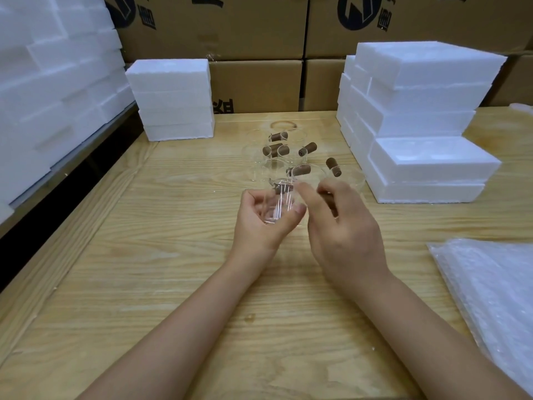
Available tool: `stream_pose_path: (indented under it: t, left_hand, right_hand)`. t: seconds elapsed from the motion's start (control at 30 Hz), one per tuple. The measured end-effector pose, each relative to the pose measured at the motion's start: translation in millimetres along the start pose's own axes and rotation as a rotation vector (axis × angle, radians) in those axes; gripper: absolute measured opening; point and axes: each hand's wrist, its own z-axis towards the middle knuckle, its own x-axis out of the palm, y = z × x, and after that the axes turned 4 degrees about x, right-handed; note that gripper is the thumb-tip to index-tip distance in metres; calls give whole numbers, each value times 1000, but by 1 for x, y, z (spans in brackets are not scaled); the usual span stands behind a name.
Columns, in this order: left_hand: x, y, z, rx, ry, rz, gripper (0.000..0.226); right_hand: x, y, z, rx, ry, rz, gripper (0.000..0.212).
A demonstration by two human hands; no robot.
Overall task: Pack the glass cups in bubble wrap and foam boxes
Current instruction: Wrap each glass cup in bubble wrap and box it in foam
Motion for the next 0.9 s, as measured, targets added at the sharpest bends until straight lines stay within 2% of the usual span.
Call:
stream_pose_path:
  t: [0.07,0.17,0.23,0.3,0.33,0.4,0.6,0.67,0.73,0.8,0.9]
  left_hand:
    - [0,0,-1,33,-25,58,62]
    - [-2,-2,-1,102,-34,105,60]
    - [-4,-3,-1,110,-24,131,63]
    - [-6,-3,-2,108,18,137,63]
    - [-6,-4,-3,115,46,135,62]
    - [-6,-4,-4,134,103,102,61]
    - [-9,-6,0,138,193,-96,63]
    - [-8,-6,1,144,173,-117,61]
    - [-5,-5,-1,136,155,-103,58]
    - [-2,-2,-2,121,145,-31,57]
    - [2,2,-4,75,139,24,55]
  right_hand:
    - [-1,1,1,20,74,-138,24]
    - [-6,-1,3,58,238,-158,37]
    - [-7,-3,6,104,449,-127,45]
    - [-6,-12,7,233,684,-1,37]
    - [-5,-18,7,316,758,140,31]
    - [-7,-27,8,428,808,387,30]
    - [-11,-20,9,743,735,979,43]
    - [-8,-14,9,931,621,1094,51]
    - [-5,-5,8,1052,448,1042,54]
    - [-5,1,4,947,280,827,46]
    - [-10,5,-1,661,112,625,24]
